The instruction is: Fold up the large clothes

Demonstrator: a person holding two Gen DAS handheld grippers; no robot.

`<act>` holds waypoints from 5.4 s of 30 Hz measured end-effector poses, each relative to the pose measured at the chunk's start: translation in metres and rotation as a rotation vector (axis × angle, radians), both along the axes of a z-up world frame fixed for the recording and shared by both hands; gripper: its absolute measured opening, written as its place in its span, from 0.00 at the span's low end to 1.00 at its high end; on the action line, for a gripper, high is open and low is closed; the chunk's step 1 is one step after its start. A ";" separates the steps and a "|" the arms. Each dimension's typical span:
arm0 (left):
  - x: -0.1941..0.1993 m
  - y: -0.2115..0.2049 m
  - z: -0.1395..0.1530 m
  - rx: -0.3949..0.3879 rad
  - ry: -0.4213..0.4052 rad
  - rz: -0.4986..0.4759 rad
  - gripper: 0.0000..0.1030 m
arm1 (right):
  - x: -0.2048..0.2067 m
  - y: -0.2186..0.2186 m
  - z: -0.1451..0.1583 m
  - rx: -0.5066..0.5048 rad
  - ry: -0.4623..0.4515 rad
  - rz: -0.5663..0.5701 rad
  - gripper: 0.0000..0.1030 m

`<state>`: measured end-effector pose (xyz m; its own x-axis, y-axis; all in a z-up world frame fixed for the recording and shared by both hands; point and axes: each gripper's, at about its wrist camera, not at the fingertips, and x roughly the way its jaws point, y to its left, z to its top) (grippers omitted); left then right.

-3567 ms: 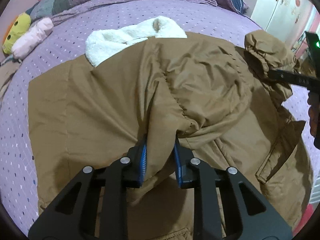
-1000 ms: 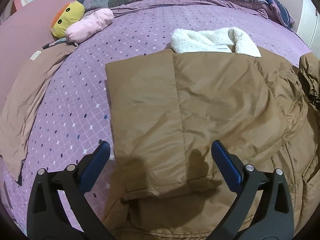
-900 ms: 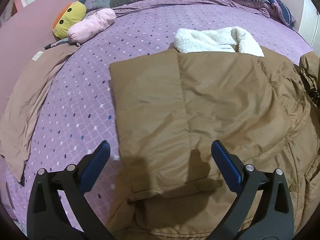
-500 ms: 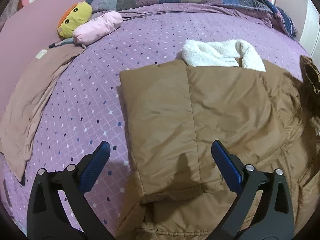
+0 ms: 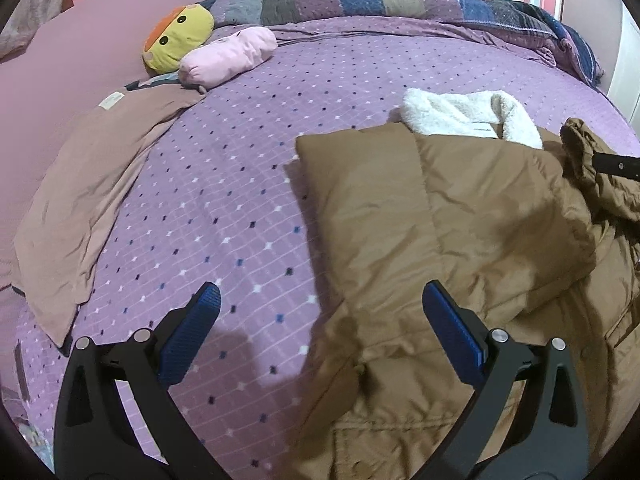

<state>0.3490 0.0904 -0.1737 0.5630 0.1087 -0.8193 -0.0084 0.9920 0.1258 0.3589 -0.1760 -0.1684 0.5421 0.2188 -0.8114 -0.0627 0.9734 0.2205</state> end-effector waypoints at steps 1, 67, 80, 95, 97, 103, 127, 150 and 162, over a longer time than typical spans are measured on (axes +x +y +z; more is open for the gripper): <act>-0.001 0.001 -0.001 0.002 0.001 0.000 0.97 | -0.001 -0.008 0.000 -0.033 0.000 -0.016 0.34; 0.078 -0.122 -0.038 -0.182 0.184 -0.124 0.39 | -0.045 -0.158 -0.025 -0.408 0.027 -0.283 0.85; 0.047 -0.101 0.013 -0.069 0.053 -0.089 0.28 | -0.049 -0.155 -0.022 -0.266 0.036 -0.302 0.85; 0.024 -0.044 -0.036 -0.088 0.147 0.055 0.31 | -0.061 -0.121 -0.049 -0.383 0.071 -0.224 0.85; 0.026 -0.046 -0.029 -0.061 0.134 0.067 0.60 | -0.065 -0.128 -0.047 -0.370 0.063 -0.235 0.85; 0.023 -0.046 0.003 -0.020 0.033 0.079 0.96 | -0.068 -0.147 -0.033 -0.291 0.013 -0.280 0.86; 0.116 -0.086 -0.069 -0.036 0.063 0.053 0.97 | 0.030 -0.101 -0.078 -0.195 -0.077 -0.191 0.98; 0.113 -0.082 -0.105 -0.085 -0.052 -0.003 0.97 | 0.039 -0.111 -0.110 -0.134 -0.168 -0.209 0.99; 0.103 -0.078 -0.111 -0.101 -0.108 -0.006 0.97 | 0.035 -0.115 -0.114 -0.104 -0.197 -0.210 0.99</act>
